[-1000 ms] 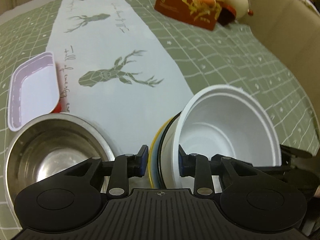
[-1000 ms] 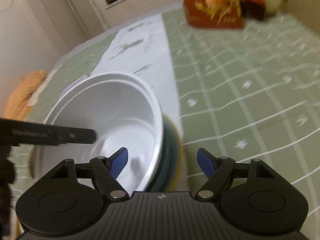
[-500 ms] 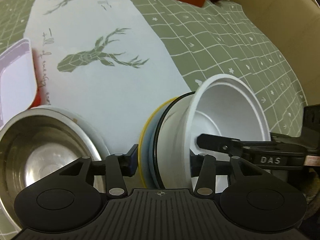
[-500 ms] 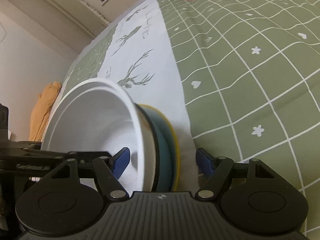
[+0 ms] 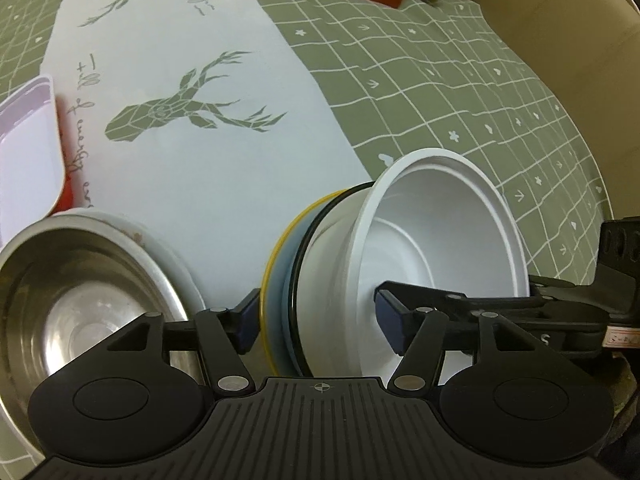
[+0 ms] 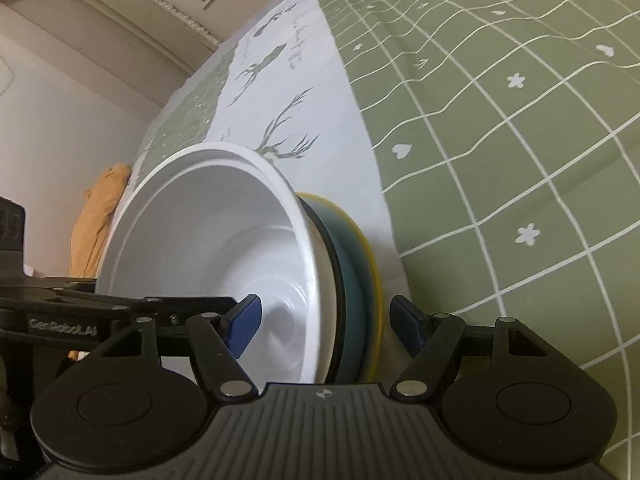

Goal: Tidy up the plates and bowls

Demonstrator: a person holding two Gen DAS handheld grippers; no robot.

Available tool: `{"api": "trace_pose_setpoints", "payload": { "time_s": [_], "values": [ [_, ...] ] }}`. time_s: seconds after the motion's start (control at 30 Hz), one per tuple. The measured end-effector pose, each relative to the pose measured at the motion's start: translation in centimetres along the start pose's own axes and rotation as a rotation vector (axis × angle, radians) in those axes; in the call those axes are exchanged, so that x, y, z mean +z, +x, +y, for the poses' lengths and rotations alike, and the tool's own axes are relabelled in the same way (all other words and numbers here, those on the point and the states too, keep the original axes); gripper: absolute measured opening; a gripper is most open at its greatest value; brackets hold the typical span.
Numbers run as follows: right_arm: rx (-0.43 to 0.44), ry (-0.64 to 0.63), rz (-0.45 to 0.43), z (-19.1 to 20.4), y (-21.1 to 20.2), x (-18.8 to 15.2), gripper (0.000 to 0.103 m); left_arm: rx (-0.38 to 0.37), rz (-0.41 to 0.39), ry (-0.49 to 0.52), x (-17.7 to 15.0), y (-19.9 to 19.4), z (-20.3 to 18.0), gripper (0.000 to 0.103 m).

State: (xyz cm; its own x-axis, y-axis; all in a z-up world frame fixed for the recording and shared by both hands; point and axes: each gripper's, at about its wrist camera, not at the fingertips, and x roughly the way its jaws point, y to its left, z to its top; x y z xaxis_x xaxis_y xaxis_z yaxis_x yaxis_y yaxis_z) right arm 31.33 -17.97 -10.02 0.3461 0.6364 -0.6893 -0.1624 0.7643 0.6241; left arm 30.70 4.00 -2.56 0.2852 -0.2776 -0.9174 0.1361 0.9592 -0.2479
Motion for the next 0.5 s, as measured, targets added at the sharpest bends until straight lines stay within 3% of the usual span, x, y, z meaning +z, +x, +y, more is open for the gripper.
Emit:
{"api": "trace_pose_setpoints", "payload": {
  "time_s": [0.5],
  "values": [
    [-0.018,0.024,0.026,0.23,0.0,-0.22,0.07,0.005,-0.001,-0.004,0.05,0.11,-0.09,0.065]
  ]
}}
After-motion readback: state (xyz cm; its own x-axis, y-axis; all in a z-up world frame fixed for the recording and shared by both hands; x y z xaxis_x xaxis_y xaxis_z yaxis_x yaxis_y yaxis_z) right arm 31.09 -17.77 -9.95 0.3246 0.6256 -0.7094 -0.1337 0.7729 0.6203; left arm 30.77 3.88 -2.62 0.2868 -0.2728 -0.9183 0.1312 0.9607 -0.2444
